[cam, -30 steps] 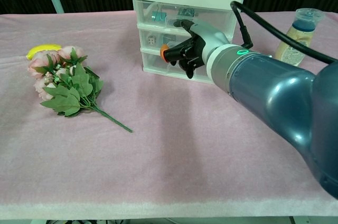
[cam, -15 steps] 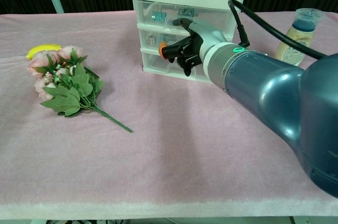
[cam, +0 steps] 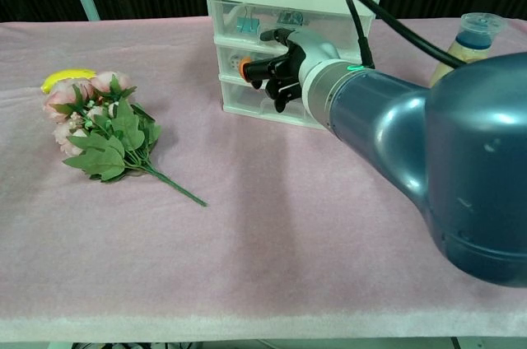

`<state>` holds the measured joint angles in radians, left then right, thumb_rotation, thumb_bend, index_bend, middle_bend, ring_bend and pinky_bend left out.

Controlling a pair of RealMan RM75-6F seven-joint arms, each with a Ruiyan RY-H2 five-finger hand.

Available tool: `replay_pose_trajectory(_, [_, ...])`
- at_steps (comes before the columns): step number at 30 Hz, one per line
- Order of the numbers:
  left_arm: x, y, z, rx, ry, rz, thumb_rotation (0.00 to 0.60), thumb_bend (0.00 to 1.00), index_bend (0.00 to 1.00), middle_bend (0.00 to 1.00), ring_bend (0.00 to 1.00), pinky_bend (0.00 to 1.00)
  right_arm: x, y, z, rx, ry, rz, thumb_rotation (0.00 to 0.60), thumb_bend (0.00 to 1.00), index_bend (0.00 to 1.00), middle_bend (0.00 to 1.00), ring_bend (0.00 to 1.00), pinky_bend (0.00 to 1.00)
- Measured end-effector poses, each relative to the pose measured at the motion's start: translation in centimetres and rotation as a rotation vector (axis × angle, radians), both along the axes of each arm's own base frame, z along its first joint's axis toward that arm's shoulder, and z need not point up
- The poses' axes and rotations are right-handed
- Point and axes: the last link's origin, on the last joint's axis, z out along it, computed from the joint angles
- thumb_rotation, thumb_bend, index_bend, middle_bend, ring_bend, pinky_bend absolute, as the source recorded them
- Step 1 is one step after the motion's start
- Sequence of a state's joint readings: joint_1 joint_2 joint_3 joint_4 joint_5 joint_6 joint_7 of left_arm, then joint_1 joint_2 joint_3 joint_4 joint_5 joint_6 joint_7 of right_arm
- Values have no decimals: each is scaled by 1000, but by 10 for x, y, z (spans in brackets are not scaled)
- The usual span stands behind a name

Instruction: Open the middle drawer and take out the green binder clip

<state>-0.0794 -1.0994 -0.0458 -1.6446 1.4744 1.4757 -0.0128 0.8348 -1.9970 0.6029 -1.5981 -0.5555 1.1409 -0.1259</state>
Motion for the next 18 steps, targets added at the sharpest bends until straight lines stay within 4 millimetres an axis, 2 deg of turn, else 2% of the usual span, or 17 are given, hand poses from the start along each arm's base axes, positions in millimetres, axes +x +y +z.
replay_pose_trajectory(6, [0,0,0,-1,0,1,600,0,0,0,0,0,1,-1,-2,13,-29,-18,600,535,98,801,828,783])
replay_pose_trajectory(18, [0,-1,-1,-2,3,0,600,0,0,0,0,0,9,9,2,38,-64,11,600,539,122,801,828,783])
